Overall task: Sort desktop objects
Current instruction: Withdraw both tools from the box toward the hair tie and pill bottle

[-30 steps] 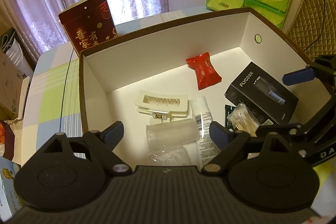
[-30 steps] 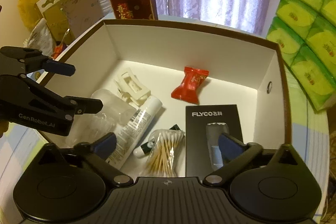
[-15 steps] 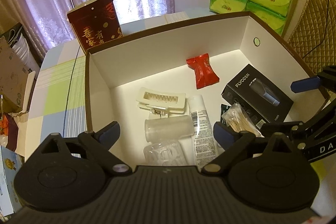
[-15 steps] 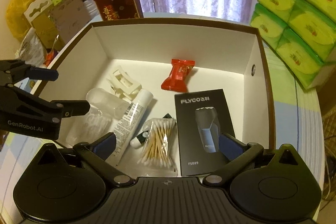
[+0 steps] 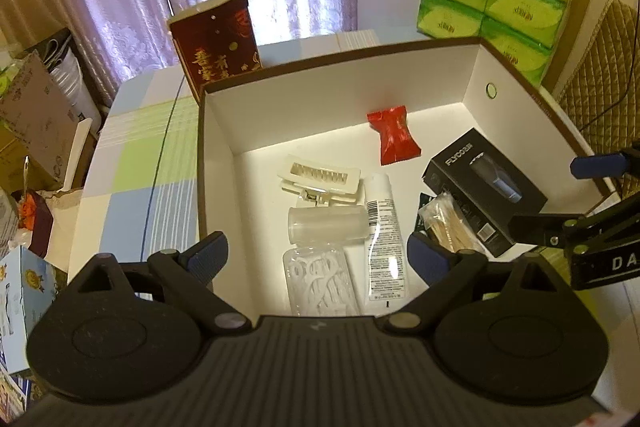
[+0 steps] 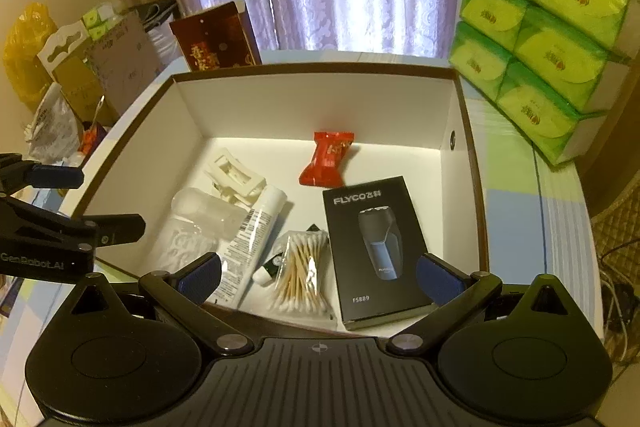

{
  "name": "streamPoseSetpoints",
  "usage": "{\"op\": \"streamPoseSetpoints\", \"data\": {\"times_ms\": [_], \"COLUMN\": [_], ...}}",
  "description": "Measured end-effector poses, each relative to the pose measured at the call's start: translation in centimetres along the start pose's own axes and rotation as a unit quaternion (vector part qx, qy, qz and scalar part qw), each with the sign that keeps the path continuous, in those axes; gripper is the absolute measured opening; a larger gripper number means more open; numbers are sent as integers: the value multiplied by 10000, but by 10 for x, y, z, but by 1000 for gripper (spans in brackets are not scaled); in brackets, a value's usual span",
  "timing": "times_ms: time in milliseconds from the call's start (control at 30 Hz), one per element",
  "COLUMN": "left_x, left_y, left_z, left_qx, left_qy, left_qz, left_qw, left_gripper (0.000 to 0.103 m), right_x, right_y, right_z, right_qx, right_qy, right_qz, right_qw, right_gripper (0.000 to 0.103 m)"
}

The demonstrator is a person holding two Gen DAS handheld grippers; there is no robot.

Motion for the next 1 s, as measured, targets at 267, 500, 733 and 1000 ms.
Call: {"op": "streamPoseSetpoints", "data": {"times_ms": [267,500,733,1000], "left_x": [-28,-52,-71,-89], "left_y": [-5,-21,-35,-51], "left_z": [4,8,10,15], "left_qx": [-71,-220,-314,-356], "left_qy": [36,-35,-57,-133], "left_qz": [151,228,319,384], "left_qw": [9999,9995,9990,9985], "left_gripper": [95,95,95,95], "right_x": [-23,-46,-65,-82], "right_y": [-3,-11,-22,-34], "right_z": [-8,-19,-32,-43], "right_qx": [-67,-190,-301,-399], "right_qy": [-53,-37,9,81], "right_qz": [194,316,383,427], "right_qw": [9998,9993,9988,9983], "right_gripper": [101,101,101,101]}}
Point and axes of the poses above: each gripper's, at about its wrist camera, not at the fingertips, and x roughly the way its jaws point, z to its right, y to its top, the point moved 4 cm from there along x, roughly the way its jaws point, and after that the axes turned 6 degrees about z, right-handed, at the moved point
